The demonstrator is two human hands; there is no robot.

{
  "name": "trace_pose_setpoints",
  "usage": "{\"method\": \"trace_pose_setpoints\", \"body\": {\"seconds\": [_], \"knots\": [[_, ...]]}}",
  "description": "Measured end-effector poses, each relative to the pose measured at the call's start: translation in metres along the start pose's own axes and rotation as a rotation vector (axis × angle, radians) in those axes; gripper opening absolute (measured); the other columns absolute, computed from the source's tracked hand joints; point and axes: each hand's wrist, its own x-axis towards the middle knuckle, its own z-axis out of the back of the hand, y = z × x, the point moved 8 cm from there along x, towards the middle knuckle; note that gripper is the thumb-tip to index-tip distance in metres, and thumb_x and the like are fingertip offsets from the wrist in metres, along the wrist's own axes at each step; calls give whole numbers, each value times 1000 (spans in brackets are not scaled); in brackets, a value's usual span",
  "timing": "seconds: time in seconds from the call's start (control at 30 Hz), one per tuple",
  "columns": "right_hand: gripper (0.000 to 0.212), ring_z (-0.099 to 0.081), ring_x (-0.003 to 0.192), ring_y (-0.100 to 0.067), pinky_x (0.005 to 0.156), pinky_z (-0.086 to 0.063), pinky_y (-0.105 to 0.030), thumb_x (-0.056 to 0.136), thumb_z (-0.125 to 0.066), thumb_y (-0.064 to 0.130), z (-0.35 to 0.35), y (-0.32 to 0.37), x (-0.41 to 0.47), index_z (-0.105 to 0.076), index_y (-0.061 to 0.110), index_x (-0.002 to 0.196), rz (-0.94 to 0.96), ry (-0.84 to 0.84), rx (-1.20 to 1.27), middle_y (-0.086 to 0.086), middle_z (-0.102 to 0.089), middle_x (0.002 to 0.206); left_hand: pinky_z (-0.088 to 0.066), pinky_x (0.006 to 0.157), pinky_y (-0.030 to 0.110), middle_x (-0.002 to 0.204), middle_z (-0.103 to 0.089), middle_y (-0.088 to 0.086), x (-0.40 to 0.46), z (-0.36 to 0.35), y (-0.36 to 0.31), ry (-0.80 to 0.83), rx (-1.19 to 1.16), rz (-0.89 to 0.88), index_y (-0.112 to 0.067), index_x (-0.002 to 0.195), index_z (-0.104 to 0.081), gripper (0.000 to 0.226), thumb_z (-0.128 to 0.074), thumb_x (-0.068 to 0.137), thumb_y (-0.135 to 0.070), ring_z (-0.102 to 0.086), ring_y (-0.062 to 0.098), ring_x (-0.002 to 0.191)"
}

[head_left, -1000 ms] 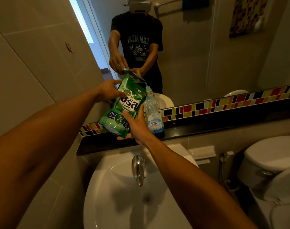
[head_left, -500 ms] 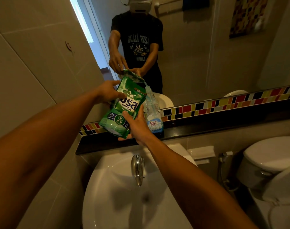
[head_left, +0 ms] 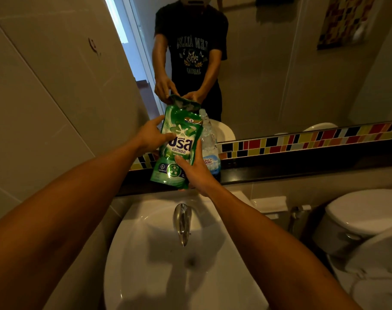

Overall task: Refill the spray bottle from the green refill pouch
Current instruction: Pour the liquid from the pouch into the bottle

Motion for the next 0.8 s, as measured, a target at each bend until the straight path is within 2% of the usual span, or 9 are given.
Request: {"method": "trace_pose_setpoints", "body": {"seconds": [0.1,0.2,0.3,0.43,0.53,0.63,0.73,0.8], "knots": [[106,-54,137,-25,111,-49,-54,98,-69,33,7,-8,2,15,47,161,13,8,-42,-2,-47,159,-63,74,51,122,-70,7,-4,-9,10,-21,-69,-34,-32,147,-41,65,-72,91,-22,-73,25,98],[105,-54,136,-19,109,-51,-49,101,-67,25,15,-18,6,17,43,162,39,31,-77,4,-46,155,-63,60,48,116,-68,6,-10,-19,23,-34,-117,-17,-36,150,-33,70,-71,93,-23,-72,28,94],[105,-52,141,-20,110,-50,-54,101,-67,22,23,-26,8,16,48,161,65,36,-107,1,-42,162,-61,52,38,107,-65,0,-17,-35,33,-20,-218,16,-40,155,-19,77,-66,97,-20,-71,20,88],[104,-54,139,-22,108,-51,-58,97,-69,24,36,-35,11,8,57,158,94,15,-138,-3,-43,162,-63,60,47,113,-68,4,-24,-51,43,-42,-369,-22,-48,156,-8,85,-63,98,-18,-73,25,98],[100,-54,139,-23,106,-53,-53,97,-70,30,45,-37,16,4,53,161,84,-4,-157,-2,-44,161,-63,66,52,113,-68,10,-27,-58,51,-90,-455,-30,-49,156,-6,87,-63,98,-18,-73,26,100],[80,-61,129,-21,94,-59,-34,101,-67,28,55,-40,20,-18,34,164,52,-43,-121,0,-54,148,-63,66,53,116,-67,12,-31,-61,58,-117,-527,-48,-49,156,-8,86,-64,98,-19,-74,25,99],[55,-70,118,-21,94,-61,-40,102,-66,30,55,-42,25,-44,24,152,32,-59,-115,4,-68,129,-62,64,52,116,-69,14,-32,-59,63,-131,-570,-70,-48,156,-11,84,-64,98,-19,-74,25,99],[48,-72,114,-19,95,-61,-44,102,-65,33,51,-43,28,-50,24,146,15,-54,-117,4,-71,127,-63,63,49,114,-69,14,-33,-54,67,-153,-584,-69,-46,157,-12,81,-63,99,-20,-74,25,99]]}}
